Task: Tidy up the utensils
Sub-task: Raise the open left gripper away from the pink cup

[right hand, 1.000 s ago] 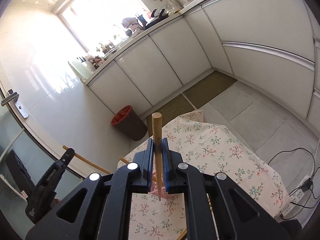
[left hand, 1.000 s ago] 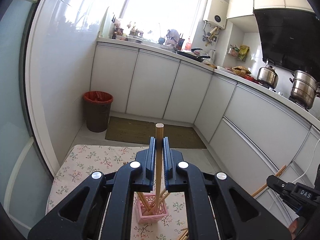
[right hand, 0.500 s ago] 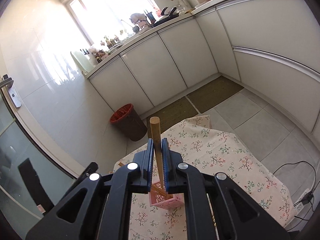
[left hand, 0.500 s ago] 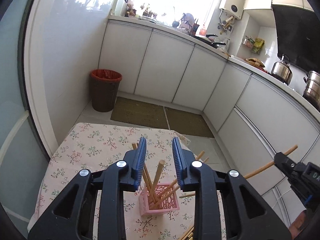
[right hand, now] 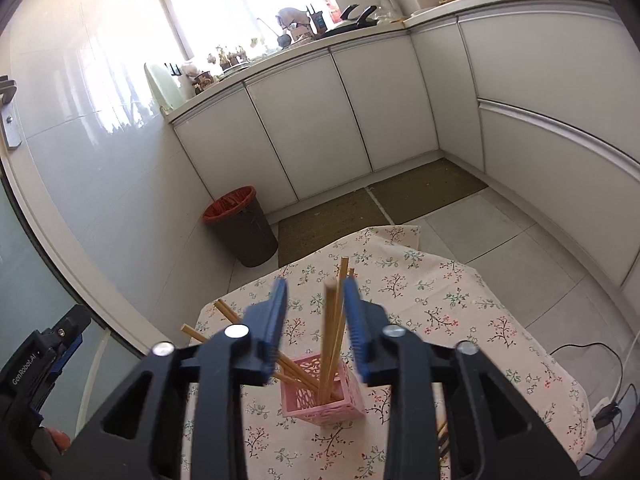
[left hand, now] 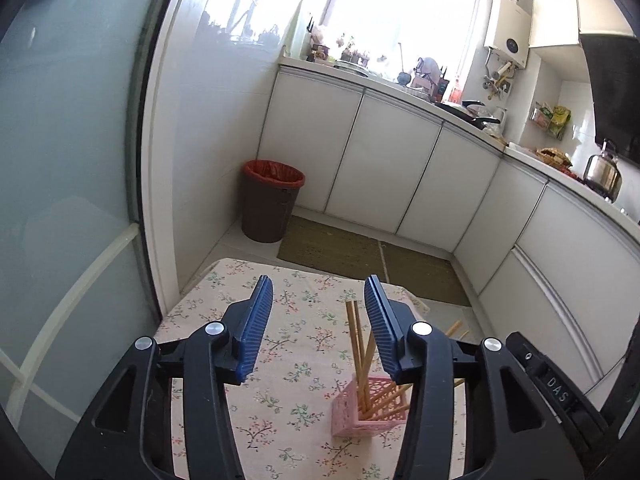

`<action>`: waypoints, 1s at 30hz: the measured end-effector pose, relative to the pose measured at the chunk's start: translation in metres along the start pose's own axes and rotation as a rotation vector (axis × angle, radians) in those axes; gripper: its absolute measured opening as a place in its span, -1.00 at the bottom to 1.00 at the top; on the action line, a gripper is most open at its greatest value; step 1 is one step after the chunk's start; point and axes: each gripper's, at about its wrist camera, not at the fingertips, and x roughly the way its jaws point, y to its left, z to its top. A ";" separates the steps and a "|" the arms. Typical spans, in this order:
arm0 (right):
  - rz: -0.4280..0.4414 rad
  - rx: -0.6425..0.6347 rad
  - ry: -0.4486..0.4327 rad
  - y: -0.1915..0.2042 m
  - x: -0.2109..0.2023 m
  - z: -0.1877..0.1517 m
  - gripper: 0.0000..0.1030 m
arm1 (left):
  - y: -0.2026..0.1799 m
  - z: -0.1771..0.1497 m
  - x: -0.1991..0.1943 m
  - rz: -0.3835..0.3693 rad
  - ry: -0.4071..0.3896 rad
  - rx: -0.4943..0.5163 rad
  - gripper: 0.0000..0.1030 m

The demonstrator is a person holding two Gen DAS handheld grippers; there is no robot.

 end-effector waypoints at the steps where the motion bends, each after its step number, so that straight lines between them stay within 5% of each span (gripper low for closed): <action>1: -0.011 -0.011 -0.007 0.001 -0.003 -0.001 -0.12 | -0.002 -0.004 0.001 0.010 0.008 0.018 -0.07; 10: -0.103 -0.047 -0.028 -0.018 -0.027 -0.018 0.33 | -0.027 -0.030 0.009 0.037 0.080 0.135 0.40; 19: -0.168 -0.016 0.063 -0.063 -0.031 -0.046 0.72 | -0.048 -0.064 0.019 0.021 0.200 0.257 0.70; 26: -0.165 0.070 0.102 -0.121 -0.037 -0.073 0.87 | -0.067 -0.096 0.037 -0.032 0.375 0.324 0.83; 30: -0.185 0.108 0.166 -0.164 -0.036 -0.101 0.87 | -0.092 -0.128 0.055 -0.123 0.532 0.406 0.85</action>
